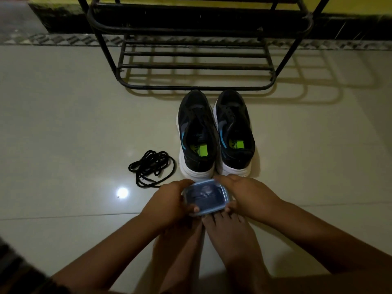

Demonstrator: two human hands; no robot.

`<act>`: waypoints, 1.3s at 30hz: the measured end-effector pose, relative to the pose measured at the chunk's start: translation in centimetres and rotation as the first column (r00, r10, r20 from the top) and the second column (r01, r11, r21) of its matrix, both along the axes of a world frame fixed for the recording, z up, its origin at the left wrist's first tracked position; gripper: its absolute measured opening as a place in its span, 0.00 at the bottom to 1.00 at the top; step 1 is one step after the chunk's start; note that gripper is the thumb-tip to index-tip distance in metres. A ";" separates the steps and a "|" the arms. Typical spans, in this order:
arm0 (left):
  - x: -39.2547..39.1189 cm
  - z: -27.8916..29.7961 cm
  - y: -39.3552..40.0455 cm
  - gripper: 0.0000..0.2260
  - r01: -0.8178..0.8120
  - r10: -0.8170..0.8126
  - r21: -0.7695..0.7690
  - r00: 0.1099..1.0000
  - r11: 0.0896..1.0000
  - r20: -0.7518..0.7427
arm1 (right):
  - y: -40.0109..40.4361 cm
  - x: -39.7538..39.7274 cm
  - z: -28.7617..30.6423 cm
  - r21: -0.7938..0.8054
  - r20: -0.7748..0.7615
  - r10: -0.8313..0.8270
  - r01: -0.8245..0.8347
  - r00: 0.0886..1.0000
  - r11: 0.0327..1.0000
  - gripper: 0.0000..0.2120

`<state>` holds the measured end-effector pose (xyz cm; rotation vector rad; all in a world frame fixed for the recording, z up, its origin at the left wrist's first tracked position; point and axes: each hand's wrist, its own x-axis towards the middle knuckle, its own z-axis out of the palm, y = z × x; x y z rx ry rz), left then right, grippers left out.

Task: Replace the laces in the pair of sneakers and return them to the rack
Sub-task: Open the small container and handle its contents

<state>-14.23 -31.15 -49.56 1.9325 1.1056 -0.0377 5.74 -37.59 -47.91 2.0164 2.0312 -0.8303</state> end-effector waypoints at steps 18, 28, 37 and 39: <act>0.0 -0.4 -0.5 0.35 0.163 -0.119 0.205 0.970 0.965 -0.213 | 1.2 -1.2 -0.1 -0.016 0.024 0.007 -0.007 1.000 1.000 0.36; -1.7 -2.1 -0.9 0.20 -0.207 0.280 -0.273 0.924 0.939 0.260 | -0.4 -1.6 -0.7 0.023 0.027 -0.033 0.032 0.999 0.999 0.45; -2.2 -3.3 -1.5 0.27 0.102 -0.129 0.099 0.940 0.990 0.316 | -1.5 -2.1 -0.1 0.085 -0.167 -0.124 0.140 0.978 0.986 0.32; -2.1 -3.2 -1.5 0.24 0.093 -0.166 0.229 0.932 0.969 0.323 | -1.0 -2.3 0.2 0.134 -0.115 -0.067 0.083 0.991 0.988 0.28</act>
